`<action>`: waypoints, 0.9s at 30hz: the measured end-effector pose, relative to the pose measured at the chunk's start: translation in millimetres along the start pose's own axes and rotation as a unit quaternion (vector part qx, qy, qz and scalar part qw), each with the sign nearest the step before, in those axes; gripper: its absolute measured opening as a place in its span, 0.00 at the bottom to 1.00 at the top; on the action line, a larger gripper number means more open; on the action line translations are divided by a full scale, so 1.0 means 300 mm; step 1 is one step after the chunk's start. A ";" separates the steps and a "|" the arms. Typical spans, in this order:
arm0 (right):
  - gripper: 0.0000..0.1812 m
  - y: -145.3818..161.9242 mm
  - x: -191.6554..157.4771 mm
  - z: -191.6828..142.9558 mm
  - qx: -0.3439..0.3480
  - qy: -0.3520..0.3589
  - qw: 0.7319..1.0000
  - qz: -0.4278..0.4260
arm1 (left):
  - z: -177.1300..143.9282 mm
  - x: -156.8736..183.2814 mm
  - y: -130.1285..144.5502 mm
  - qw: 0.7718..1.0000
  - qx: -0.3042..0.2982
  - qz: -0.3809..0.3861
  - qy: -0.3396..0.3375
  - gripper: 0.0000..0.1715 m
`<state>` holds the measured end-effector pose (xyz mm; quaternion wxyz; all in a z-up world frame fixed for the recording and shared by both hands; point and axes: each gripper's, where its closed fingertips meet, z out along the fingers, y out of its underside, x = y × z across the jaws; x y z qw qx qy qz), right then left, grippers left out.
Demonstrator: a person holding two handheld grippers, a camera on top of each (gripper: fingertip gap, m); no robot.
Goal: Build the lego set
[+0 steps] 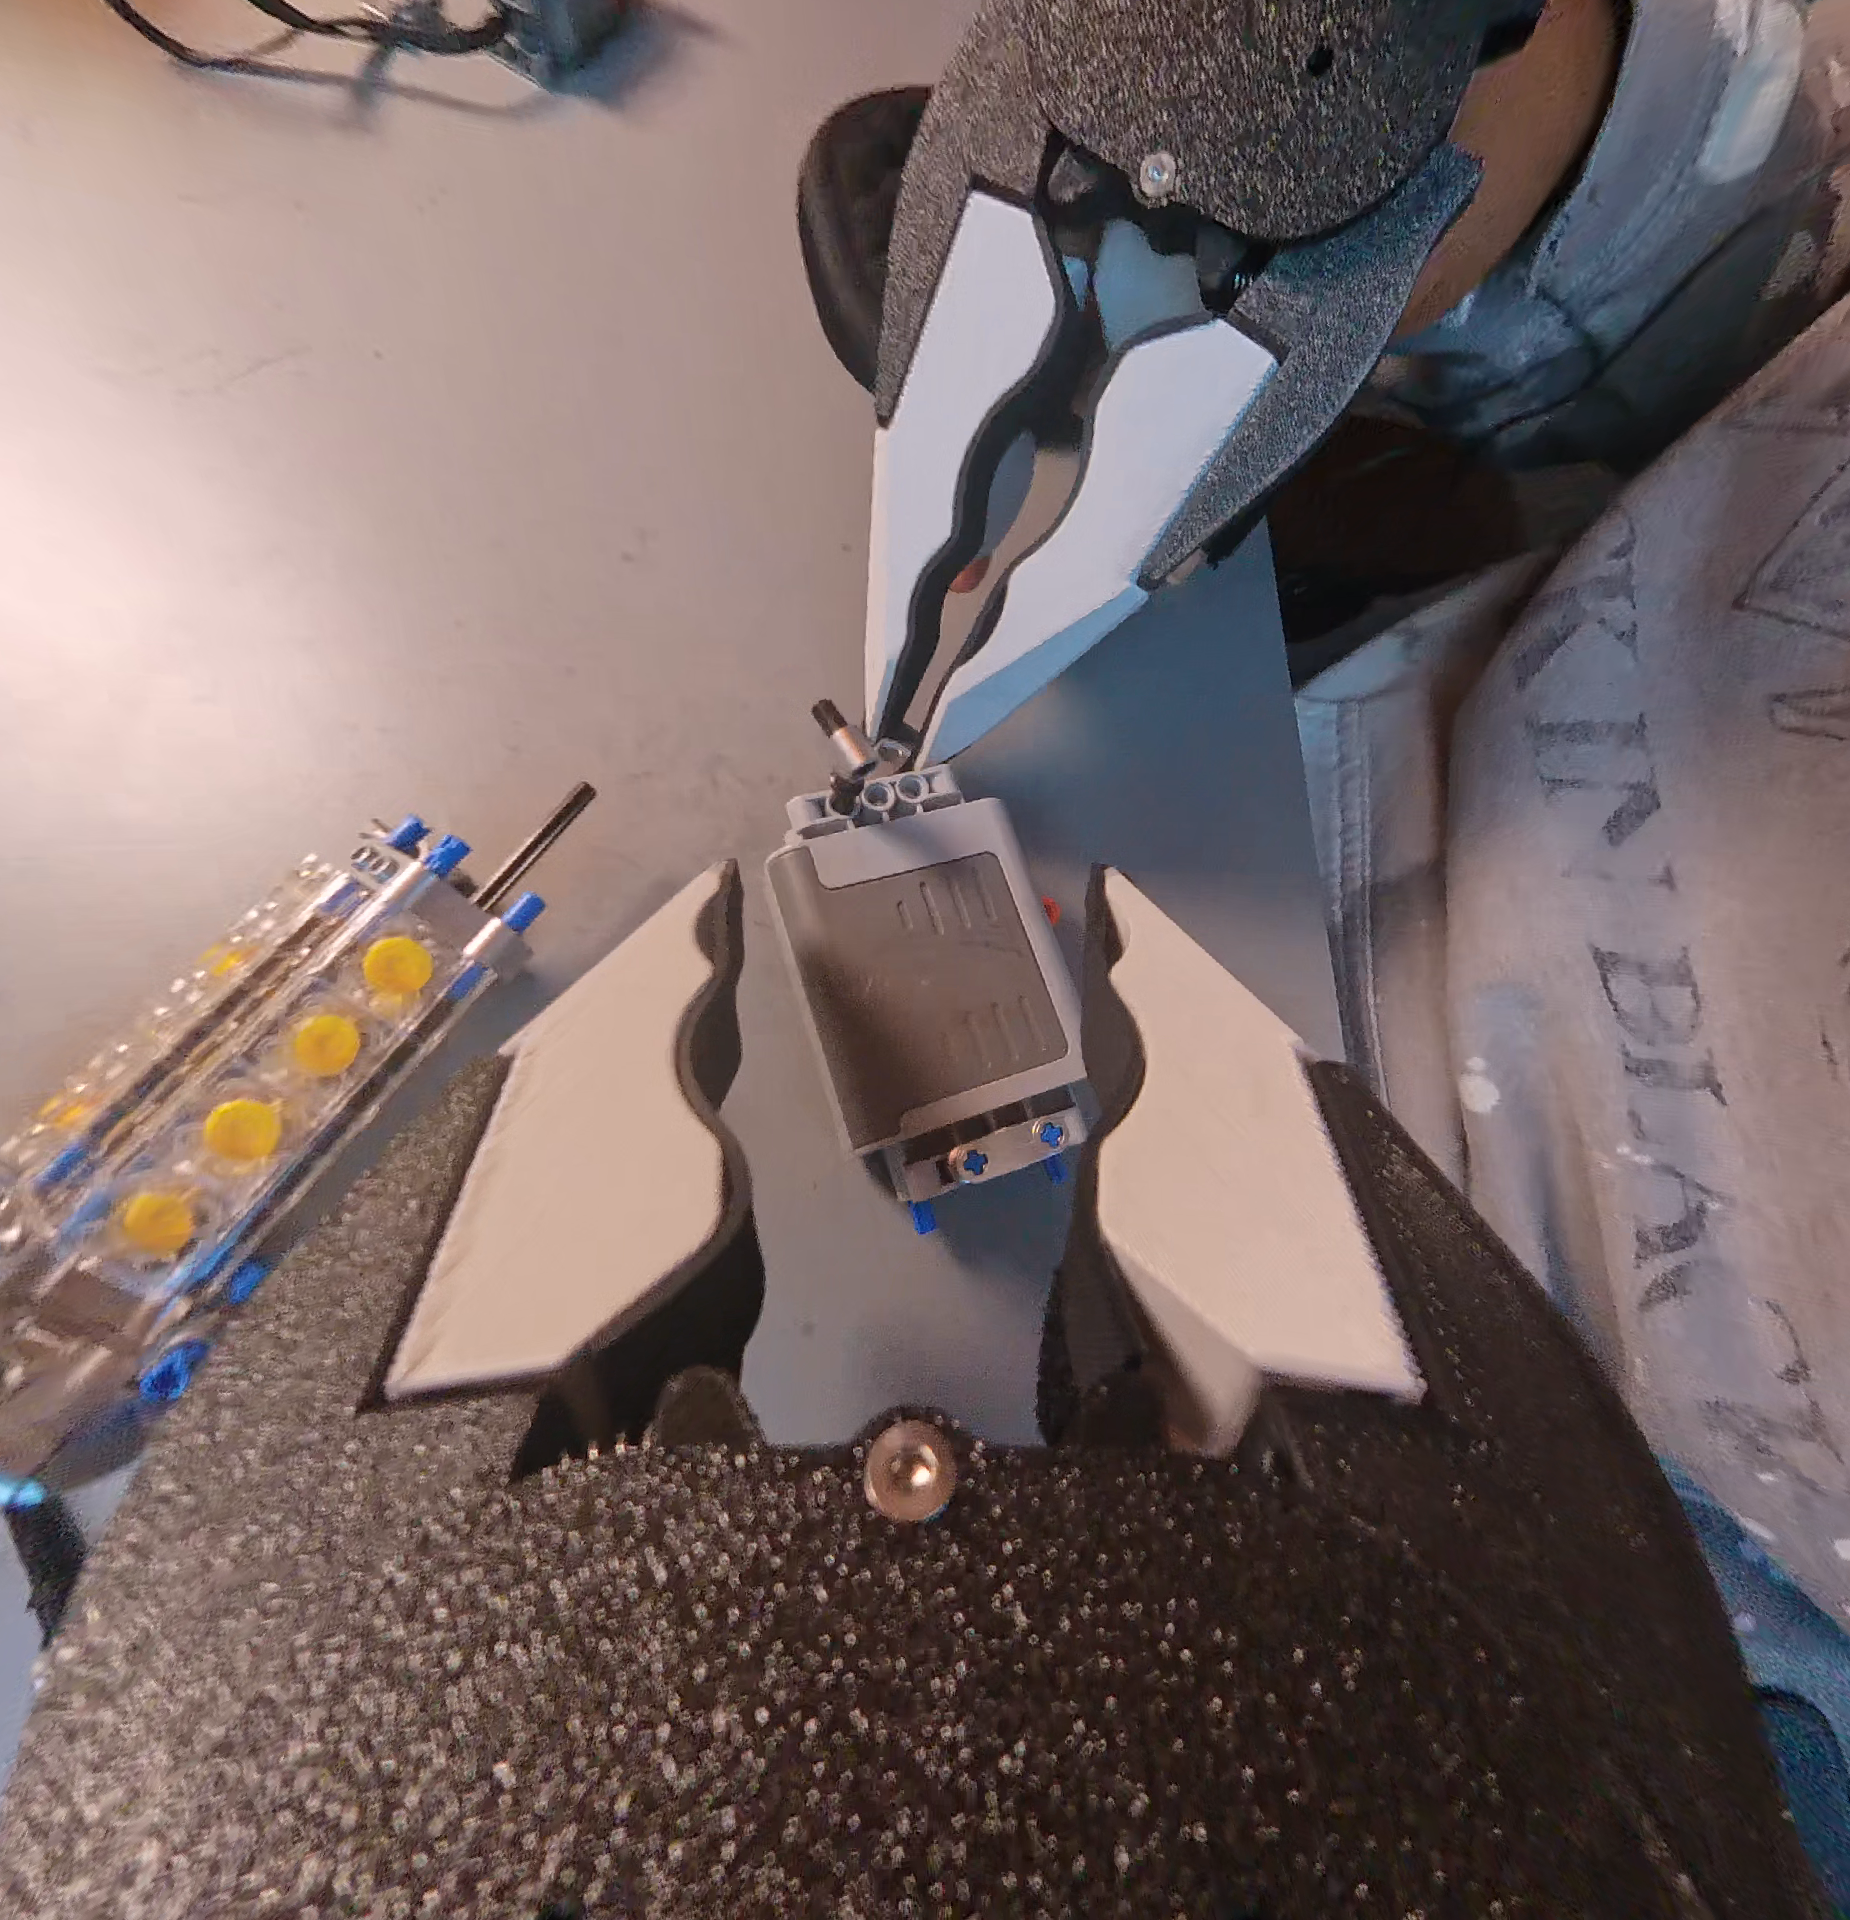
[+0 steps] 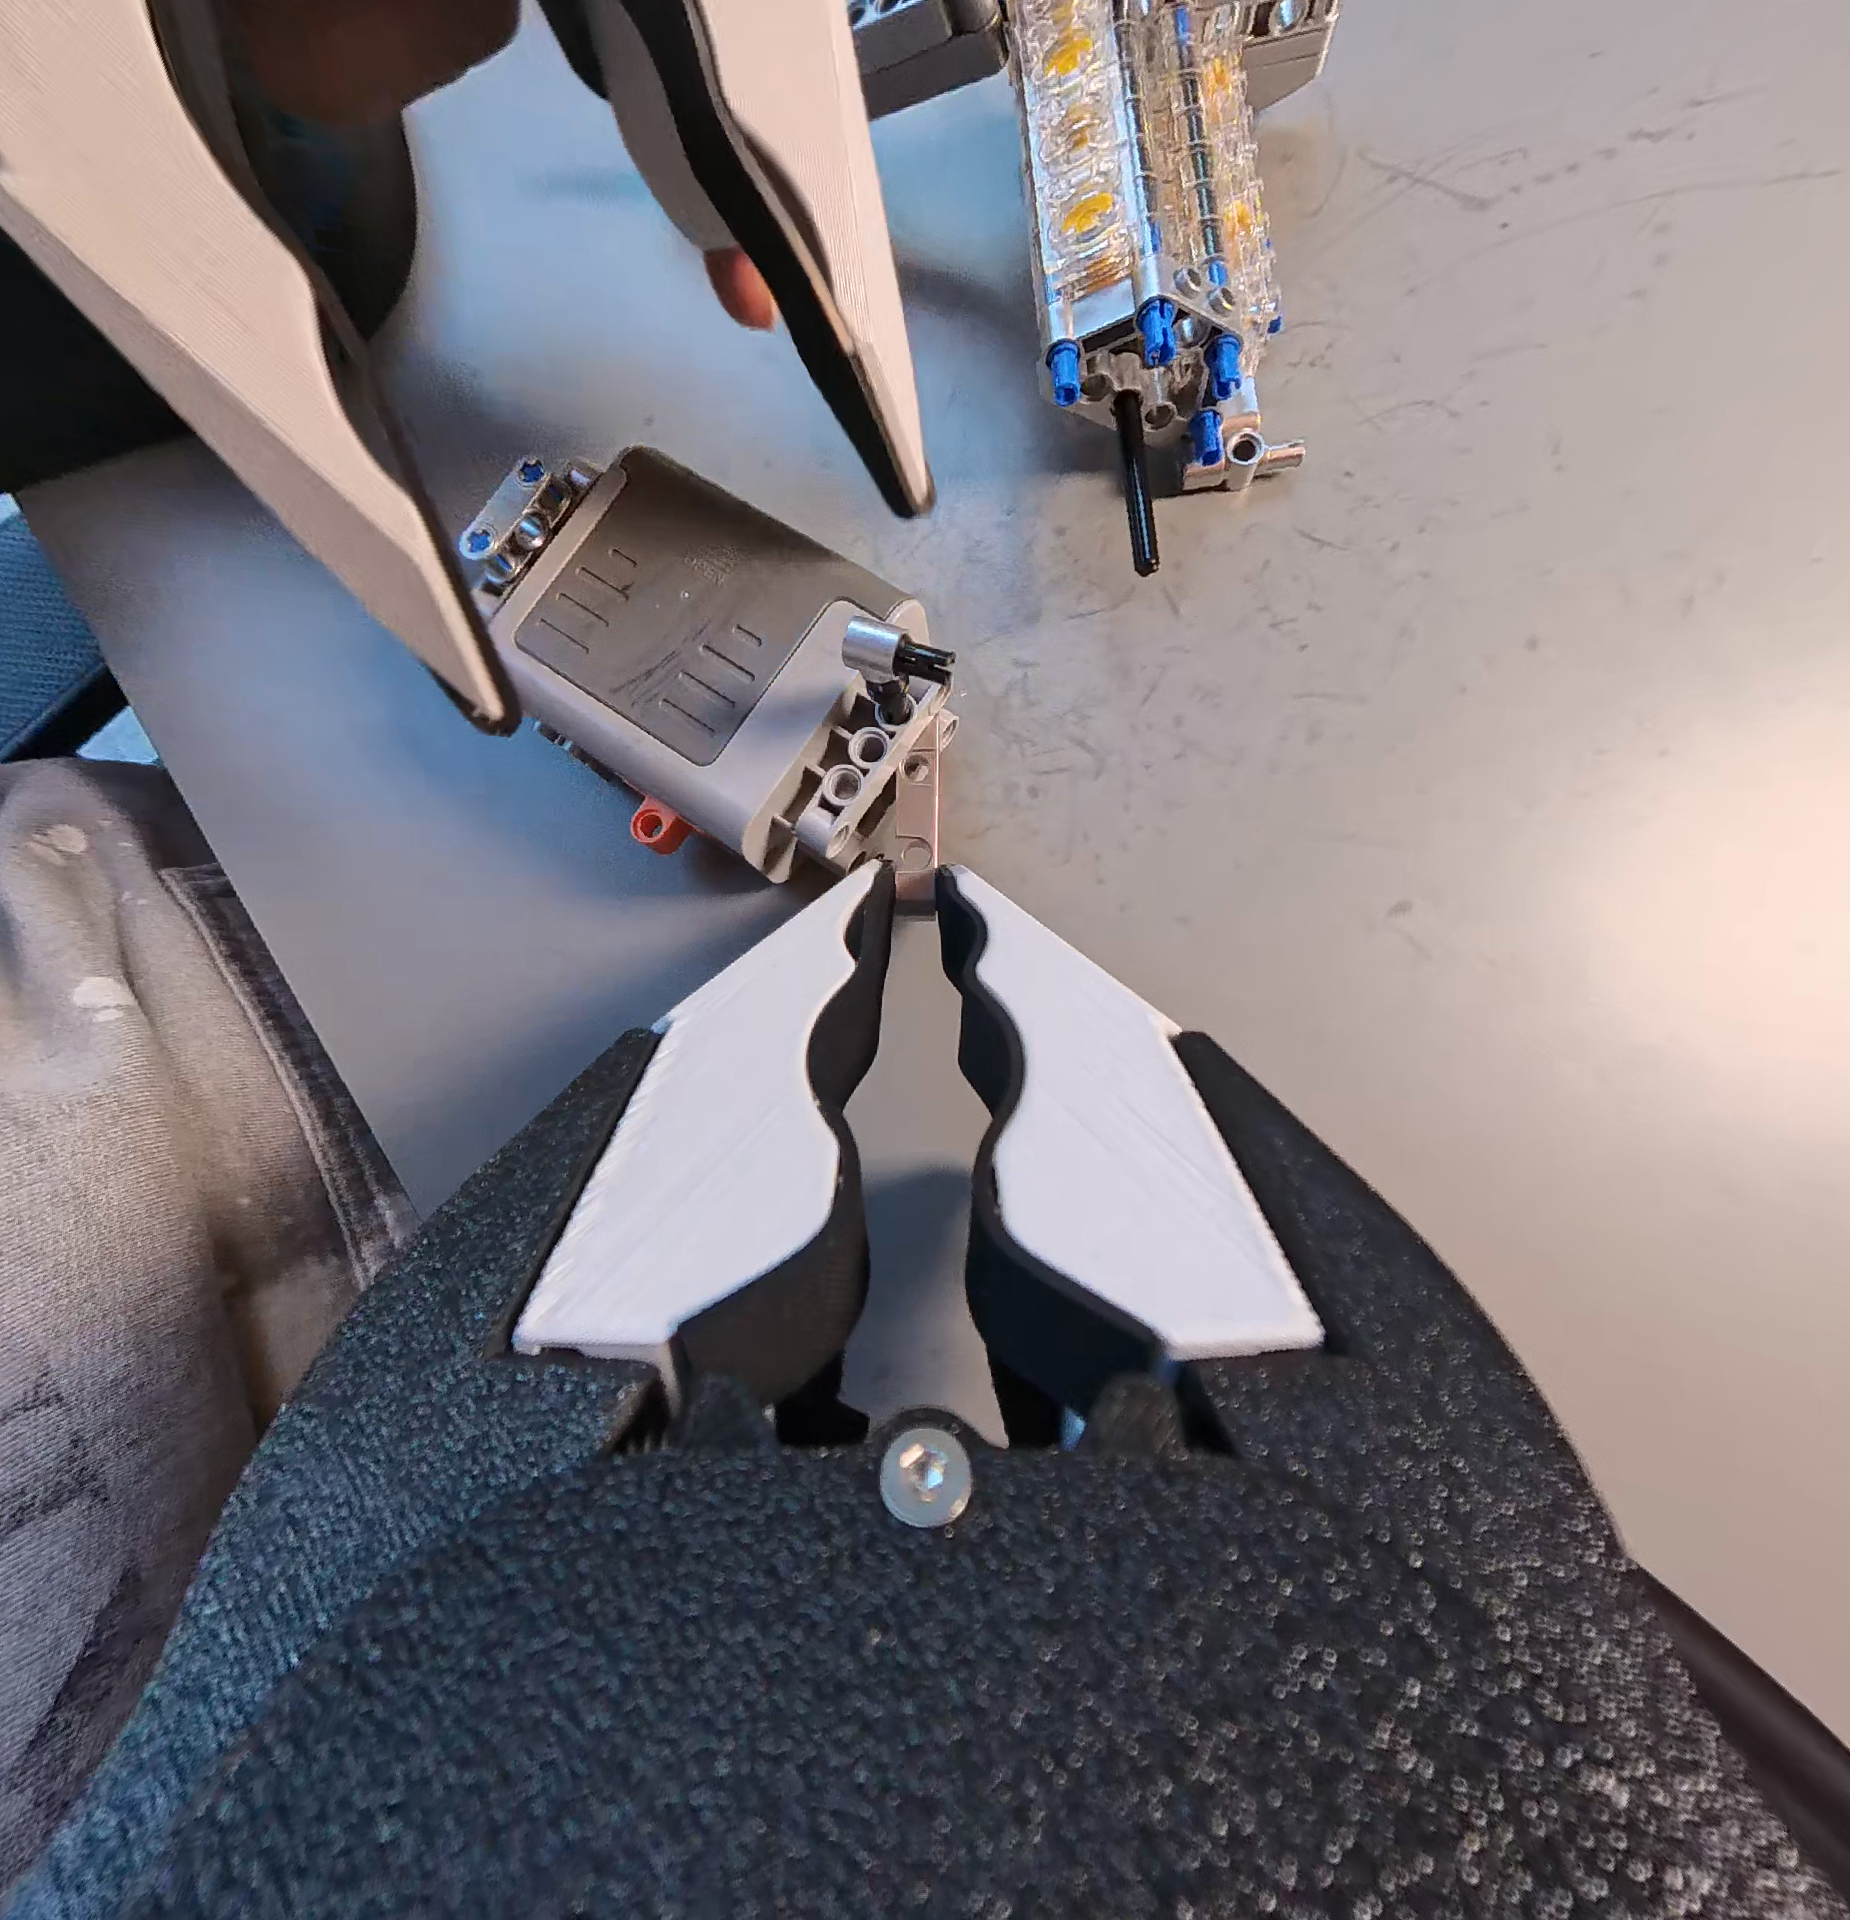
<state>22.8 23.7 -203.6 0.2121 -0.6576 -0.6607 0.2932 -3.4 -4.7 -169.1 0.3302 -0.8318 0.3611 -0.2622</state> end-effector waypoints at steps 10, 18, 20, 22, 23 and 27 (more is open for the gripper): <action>0.04 -0.021 -0.043 0.021 0.020 -0.082 0.996 0.029 | 0.077 0.002 0.067 0.997 -0.059 0.044 0.005 0.40; 0.05 -0.023 -0.074 0.020 0.014 -0.156 0.985 0.069 | 0.077 0.007 0.060 0.997 -0.040 0.060 -0.014 0.36; 0.05 -0.026 -0.071 0.019 0.016 -0.161 0.984 0.078 | 0.073 0.004 0.058 0.997 -0.038 0.064 -0.022 0.36; 0.04 -0.032 -0.065 0.016 0.021 -0.162 0.983 0.087 | 0.066 0.001 0.060 0.996 -0.040 0.067 -0.031 0.36; 0.03 -0.034 -0.060 0.016 0.023 -0.160 0.983 0.090 | 0.057 -0.001 0.062 0.996 -0.043 0.068 -0.036 0.37; 0.00 -0.028 -0.053 0.021 0.017 -0.153 0.984 0.091 | 0.023 0.015 0.096 0.995 -0.077 0.047 -0.044 0.42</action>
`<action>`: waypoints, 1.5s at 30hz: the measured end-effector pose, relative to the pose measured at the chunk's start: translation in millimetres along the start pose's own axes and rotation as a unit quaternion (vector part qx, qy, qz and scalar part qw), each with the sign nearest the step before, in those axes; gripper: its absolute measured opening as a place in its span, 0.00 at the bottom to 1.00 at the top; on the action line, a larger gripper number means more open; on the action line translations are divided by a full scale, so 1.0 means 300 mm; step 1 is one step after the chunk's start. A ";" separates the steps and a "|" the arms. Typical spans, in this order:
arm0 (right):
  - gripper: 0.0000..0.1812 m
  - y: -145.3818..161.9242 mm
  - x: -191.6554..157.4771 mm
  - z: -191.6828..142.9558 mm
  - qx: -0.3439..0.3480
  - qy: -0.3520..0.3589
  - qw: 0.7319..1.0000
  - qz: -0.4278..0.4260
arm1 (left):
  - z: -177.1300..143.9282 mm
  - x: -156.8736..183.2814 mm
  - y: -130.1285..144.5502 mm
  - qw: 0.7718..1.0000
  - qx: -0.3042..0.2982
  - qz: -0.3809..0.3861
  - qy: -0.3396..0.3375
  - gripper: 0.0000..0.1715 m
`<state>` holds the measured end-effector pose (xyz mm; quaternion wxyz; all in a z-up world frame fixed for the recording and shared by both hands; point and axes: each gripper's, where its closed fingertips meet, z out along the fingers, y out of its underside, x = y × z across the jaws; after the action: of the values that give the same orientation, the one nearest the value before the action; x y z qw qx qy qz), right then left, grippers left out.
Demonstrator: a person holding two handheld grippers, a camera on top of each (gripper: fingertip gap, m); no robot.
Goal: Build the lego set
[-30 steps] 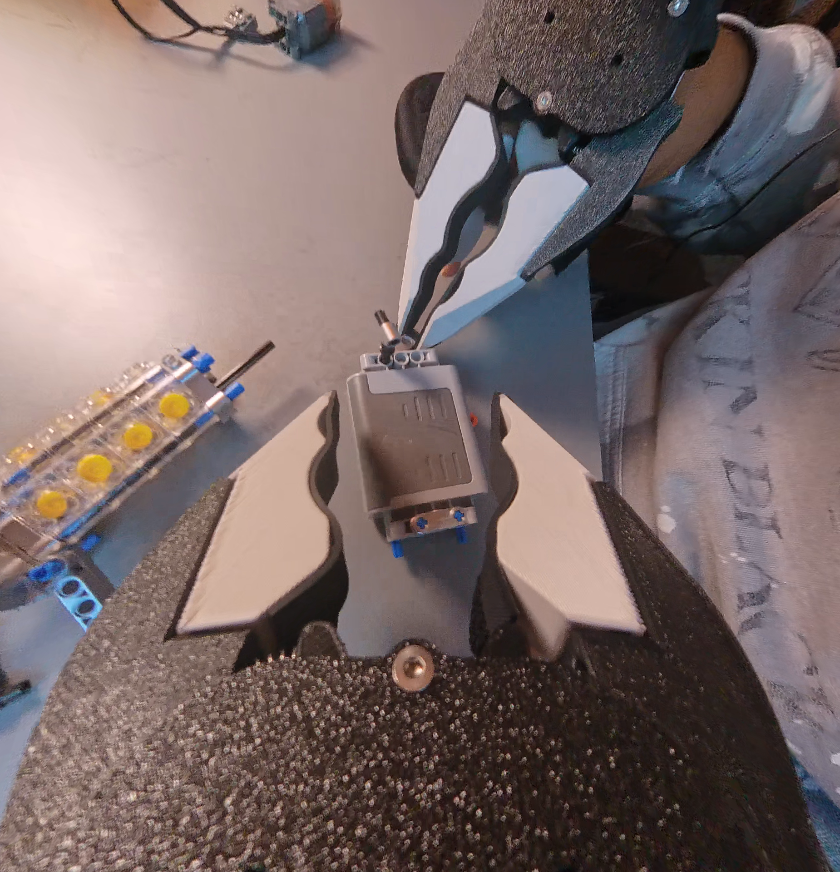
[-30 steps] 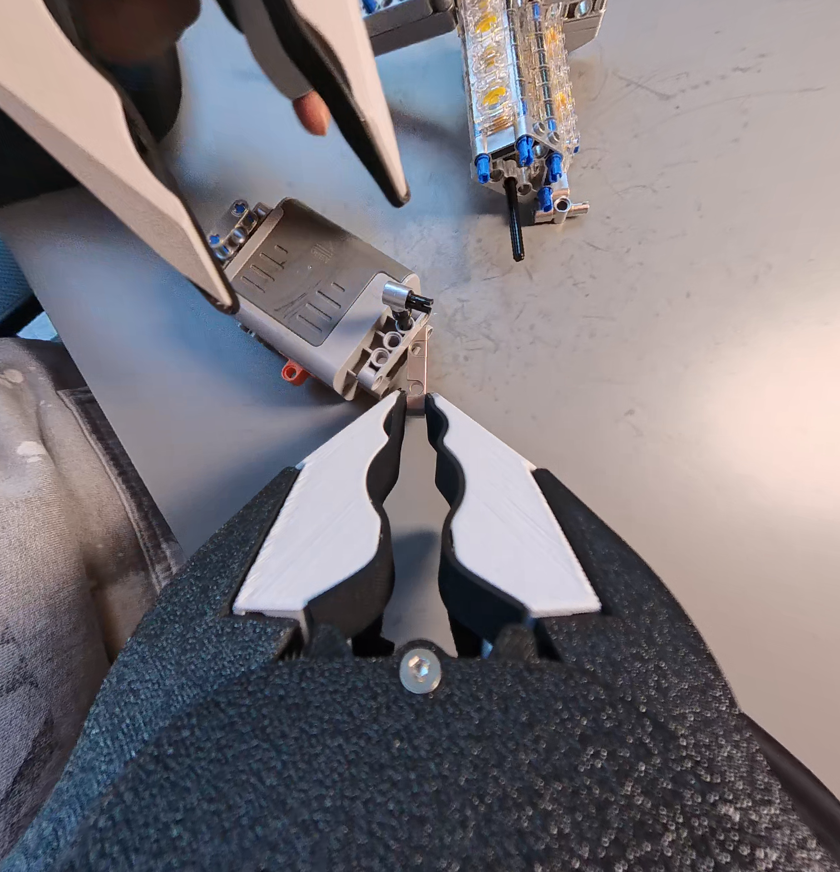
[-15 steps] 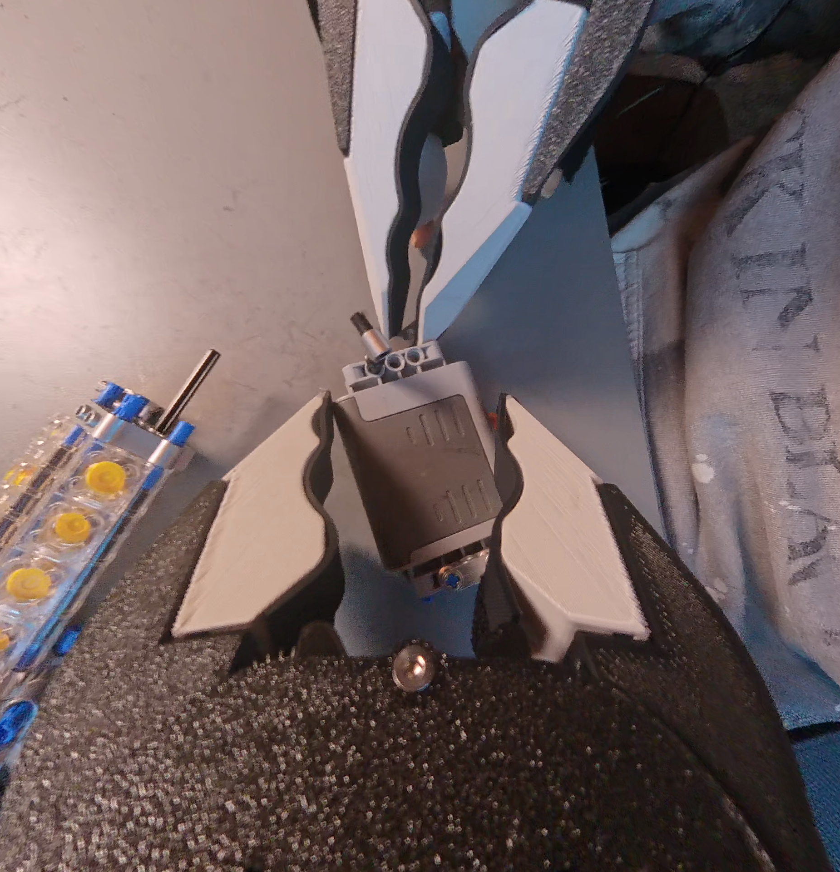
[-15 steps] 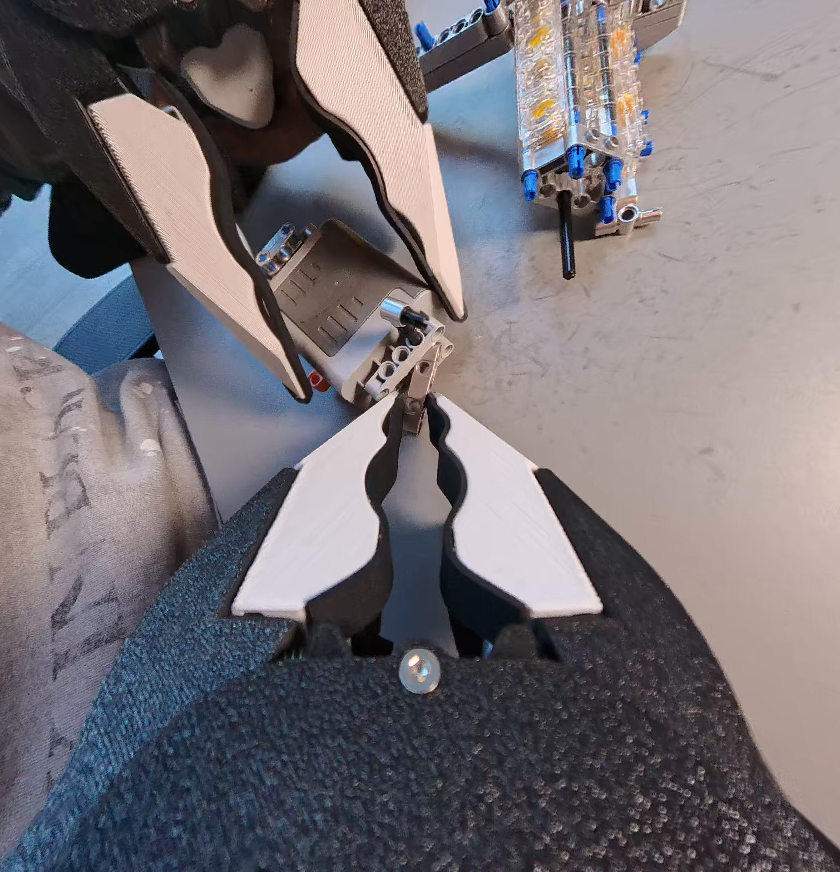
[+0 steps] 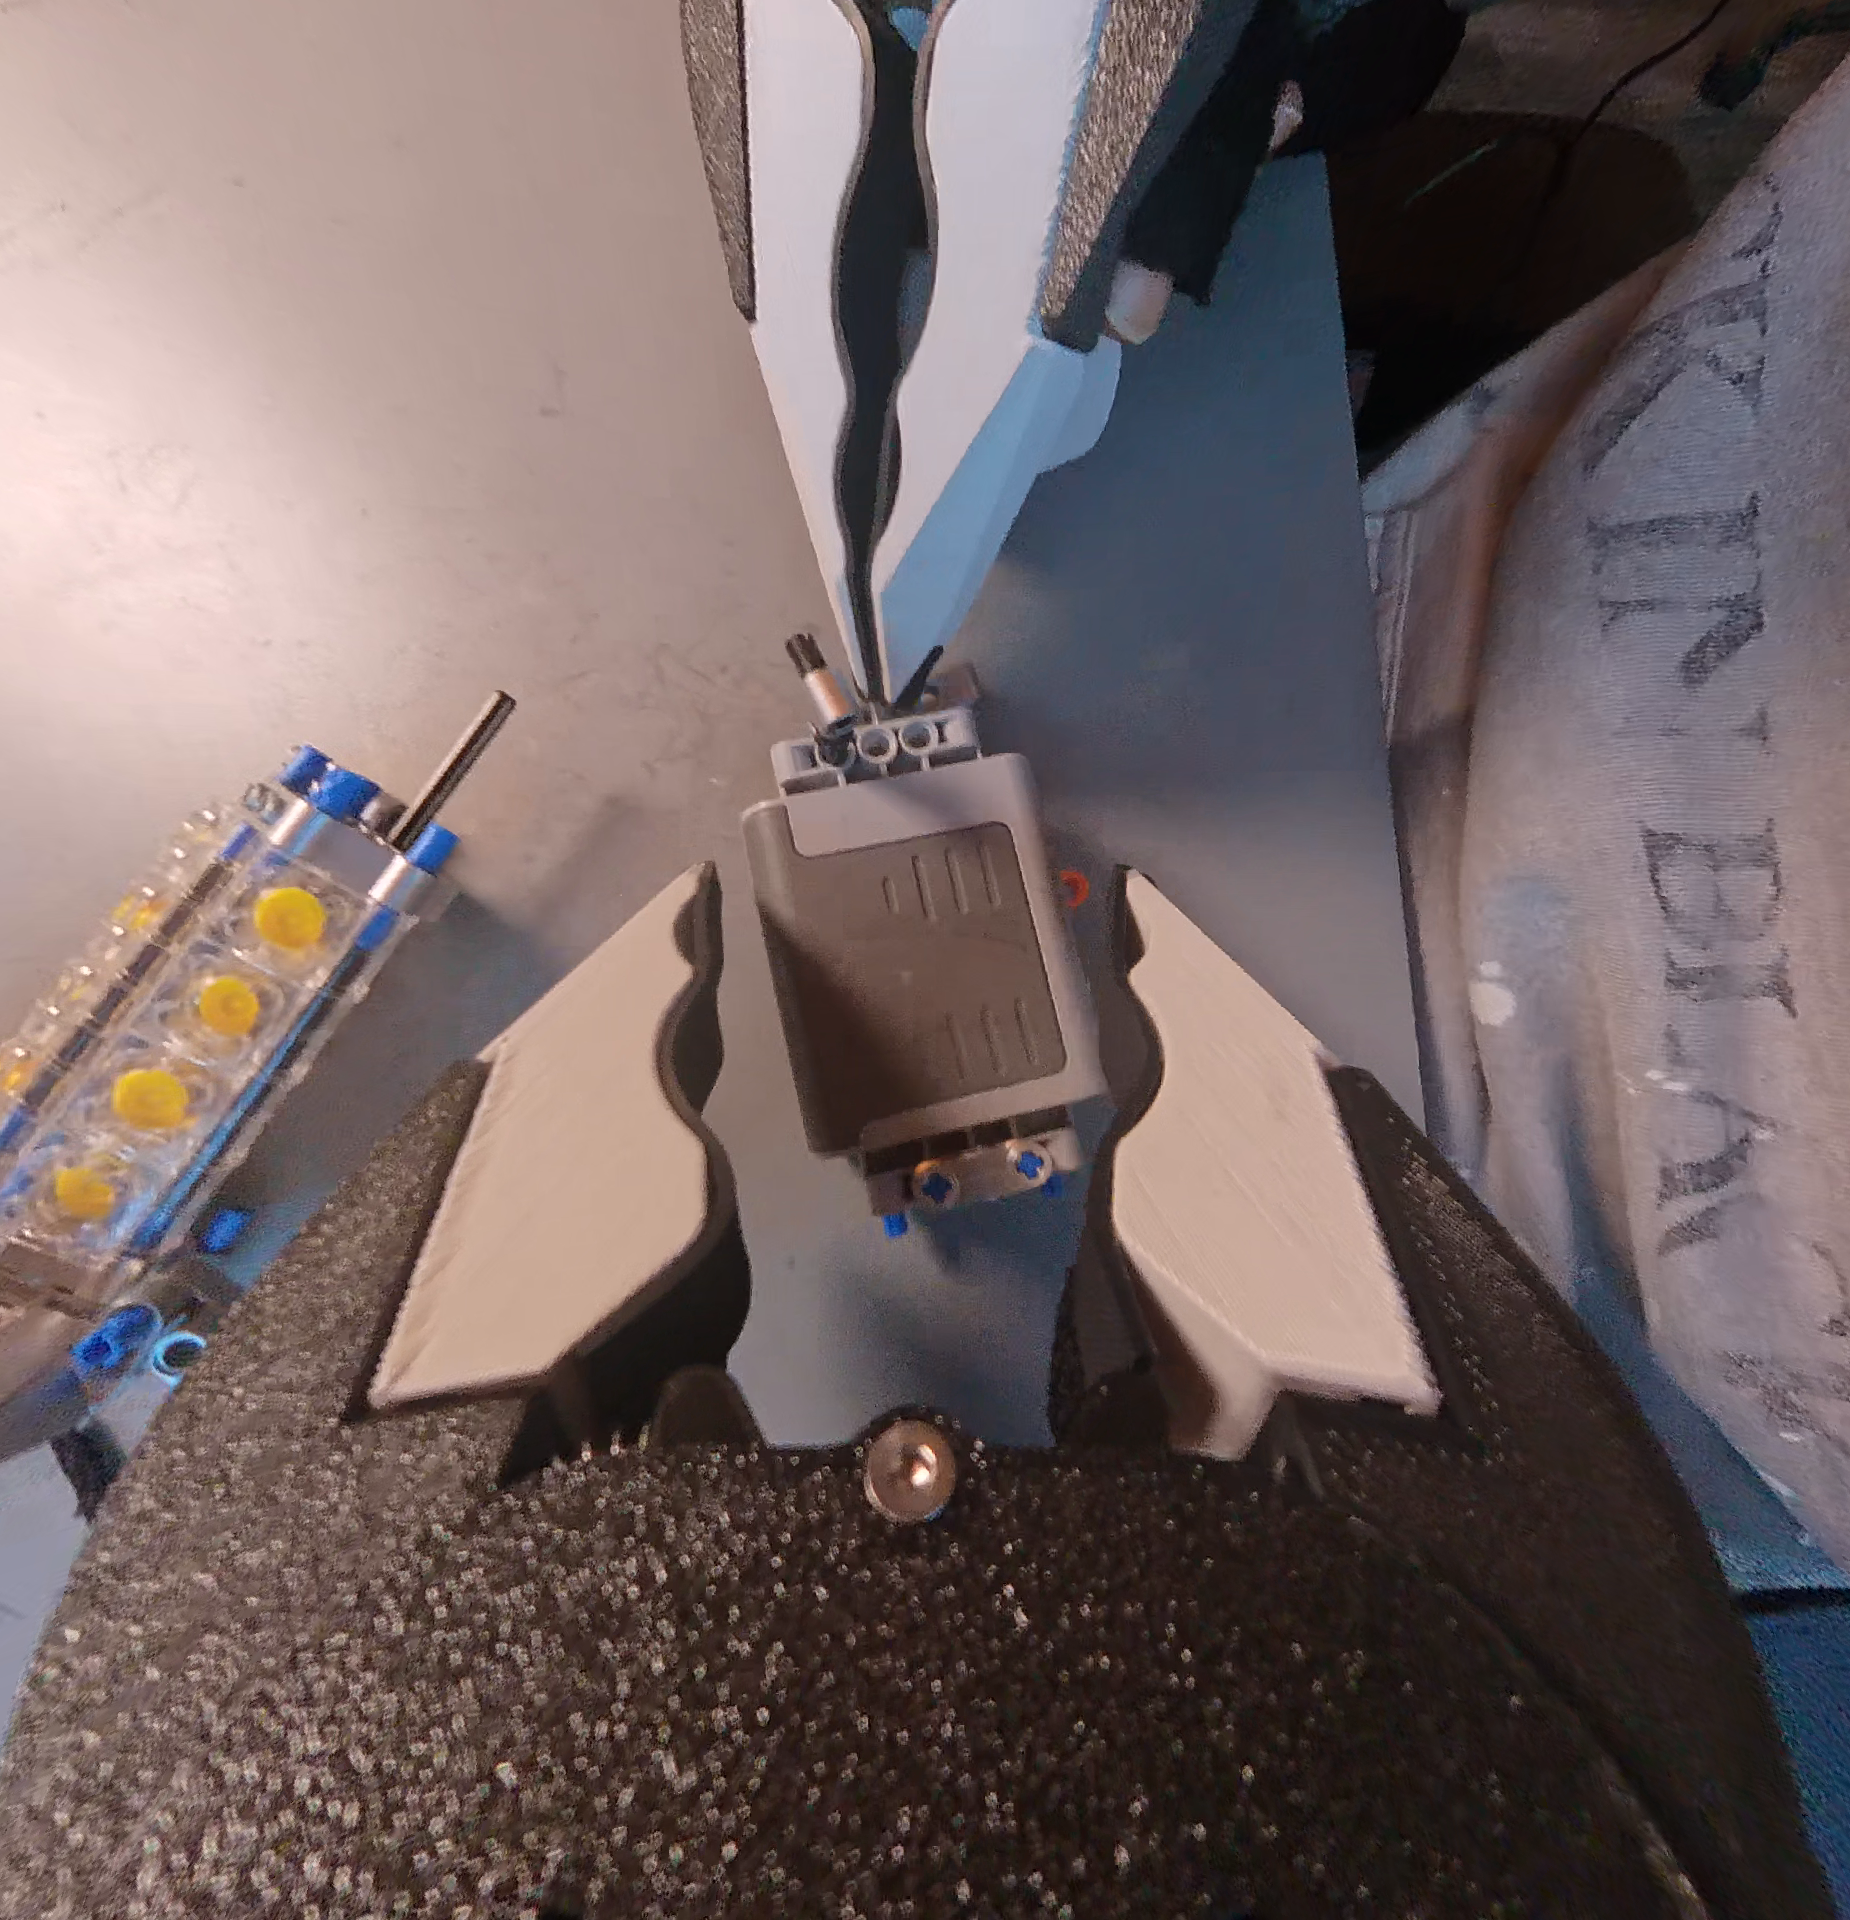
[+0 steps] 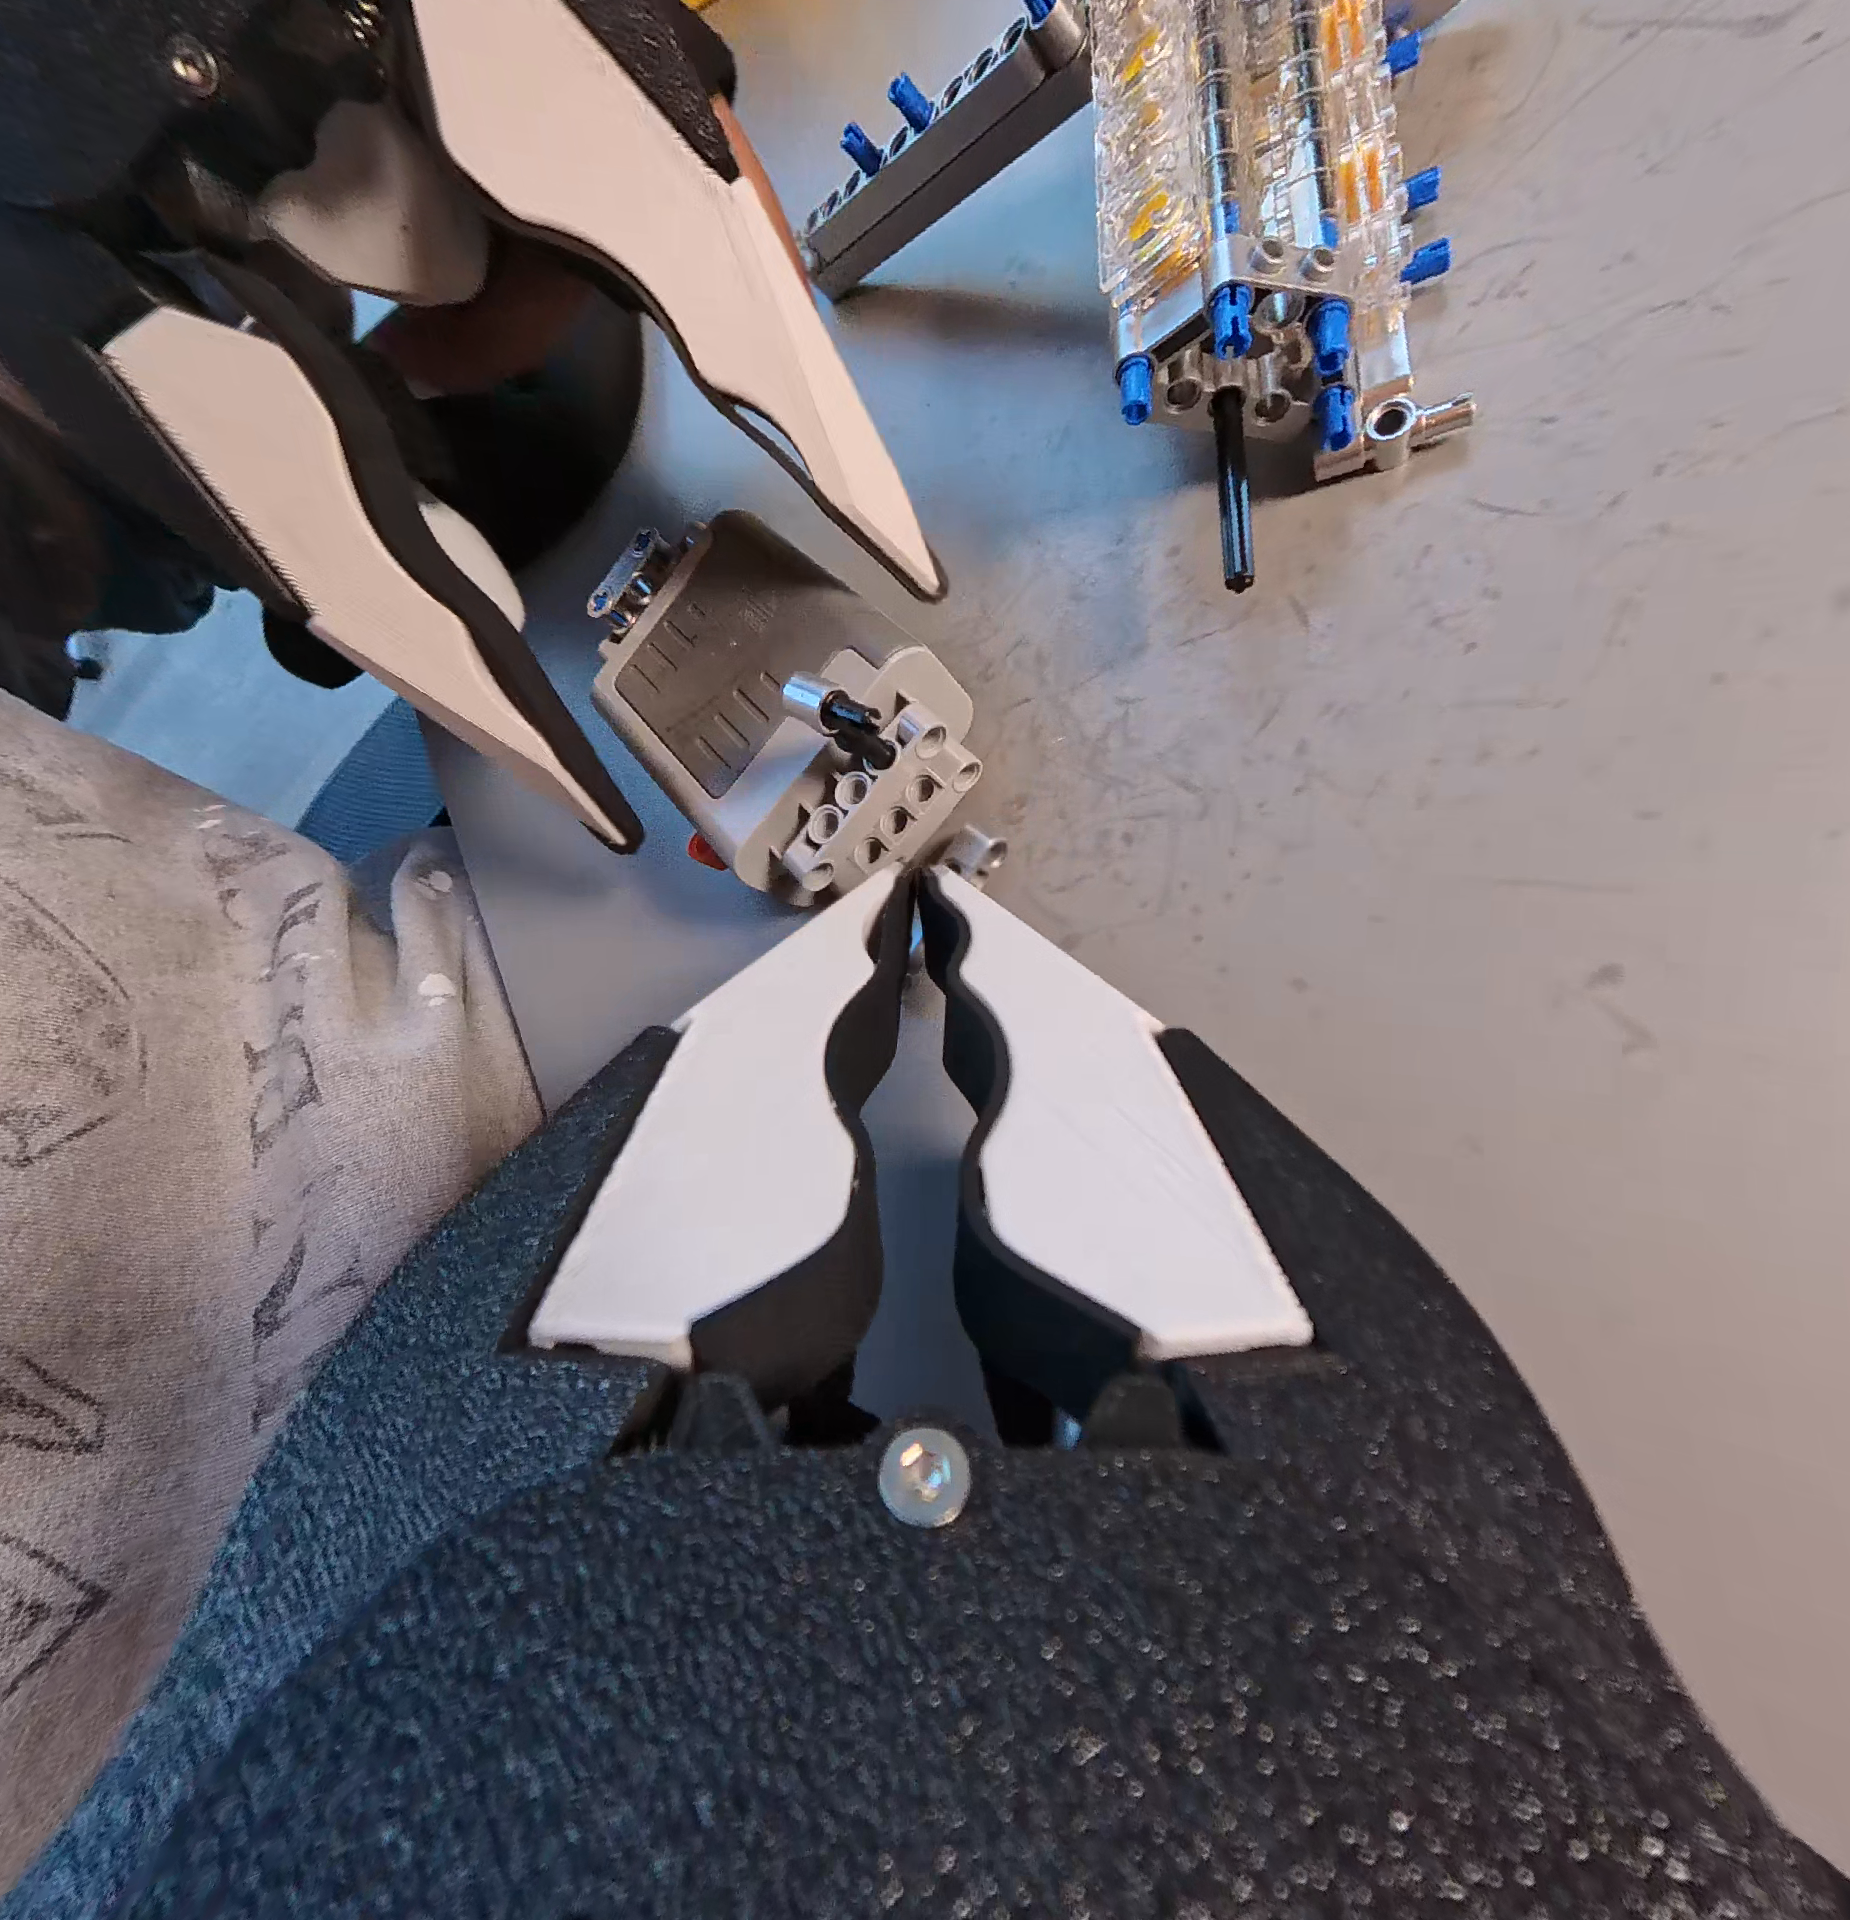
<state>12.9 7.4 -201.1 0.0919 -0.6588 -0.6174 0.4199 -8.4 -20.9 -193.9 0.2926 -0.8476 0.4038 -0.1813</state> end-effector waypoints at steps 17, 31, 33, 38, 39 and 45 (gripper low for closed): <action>0.33 0.036 0.020 -0.042 -0.116 -0.073 0.899 -0.415 | -0.006 -0.036 0.055 0.998 -0.015 0.064 0.021 0.36; 0.22 0.028 0.018 0.018 -0.084 -0.106 0.898 -0.418 | -0.020 -0.044 0.086 0.999 -0.011 0.013 -0.037 0.37; 0.22 0.029 0.017 0.015 -0.080 -0.098 0.899 -0.418 | -0.018 -0.044 0.083 0.999 -0.008 0.011 -0.037 0.37; 0.22 0.011 0.032 0.010 -0.066 -0.077 0.903 -0.417 | -0.010 -0.045 0.072 0.999 0.001 0.006 -0.042 0.36; 0.22 -0.002 0.033 0.007 -0.058 -0.076 0.907 -0.410 | -0.009 -0.045 0.070 0.999 0.005 0.005 -0.043 0.37; 0.22 -0.039 0.030 0.003 -0.040 -0.067 0.919 -0.388 | -0.008 -0.047 0.064 0.998 0.030 -0.004 -0.053 0.36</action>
<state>2.7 17.6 -198.0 0.1797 -0.3416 -0.8453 0.3694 -29.4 -20.3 -205.5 0.3379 -0.8485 0.3789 -0.1491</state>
